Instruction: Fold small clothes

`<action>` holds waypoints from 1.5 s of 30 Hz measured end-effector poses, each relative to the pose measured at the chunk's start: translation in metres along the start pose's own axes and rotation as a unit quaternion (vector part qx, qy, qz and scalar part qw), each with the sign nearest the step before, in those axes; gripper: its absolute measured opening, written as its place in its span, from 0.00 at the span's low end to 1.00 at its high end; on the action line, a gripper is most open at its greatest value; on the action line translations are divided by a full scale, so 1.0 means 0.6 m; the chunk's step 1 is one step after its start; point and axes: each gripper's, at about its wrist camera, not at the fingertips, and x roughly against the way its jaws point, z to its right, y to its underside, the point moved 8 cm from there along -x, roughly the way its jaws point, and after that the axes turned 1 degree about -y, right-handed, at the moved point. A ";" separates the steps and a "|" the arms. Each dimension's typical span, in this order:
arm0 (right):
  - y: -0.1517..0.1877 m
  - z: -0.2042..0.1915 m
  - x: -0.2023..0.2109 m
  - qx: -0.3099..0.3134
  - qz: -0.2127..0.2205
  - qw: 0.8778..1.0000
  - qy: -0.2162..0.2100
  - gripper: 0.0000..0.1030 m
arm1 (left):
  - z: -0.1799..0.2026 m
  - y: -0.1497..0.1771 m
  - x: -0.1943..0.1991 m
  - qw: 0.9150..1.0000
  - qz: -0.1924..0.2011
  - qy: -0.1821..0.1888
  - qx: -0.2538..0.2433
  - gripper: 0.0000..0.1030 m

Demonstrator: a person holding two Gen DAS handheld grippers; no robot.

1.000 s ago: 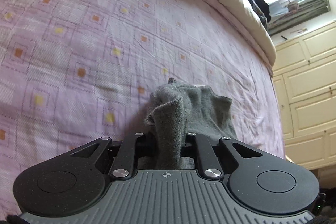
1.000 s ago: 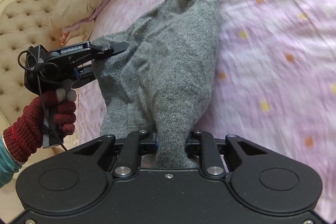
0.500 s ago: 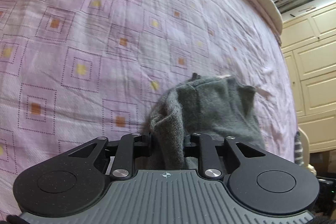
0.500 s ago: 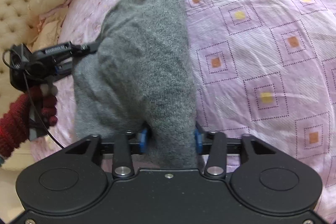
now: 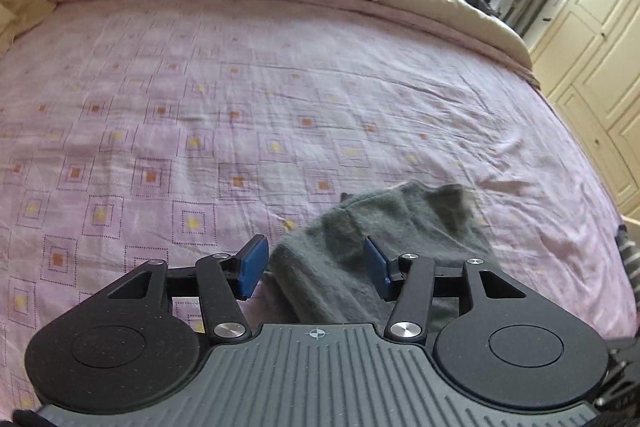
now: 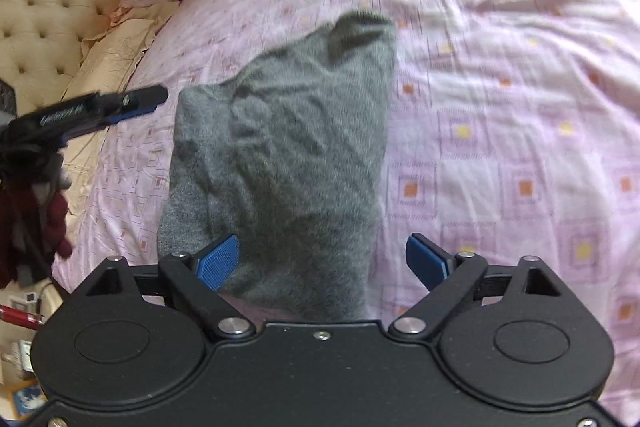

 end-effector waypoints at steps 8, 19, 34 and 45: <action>-0.031 0.009 0.016 0.048 0.028 0.998 0.019 0.91 | 0.107 0.094 0.043 0.999 0.005 0.042 -0.015 0.52; -0.112 -0.056 -0.025 0.128 0.057 0.990 -0.009 0.96 | 0.077 0.187 -0.021 0.997 -0.071 0.008 -0.024 0.51; -0.249 0.014 -0.165 0.081 0.021 0.995 0.063 0.96 | 0.073 0.184 -0.030 0.996 -0.082 0.024 -0.025 0.51; -0.189 0.005 0.013 0.112 0.115 0.980 0.113 1.00 | 0.105 0.177 -0.031 0.996 -0.083 0.020 -0.018 0.91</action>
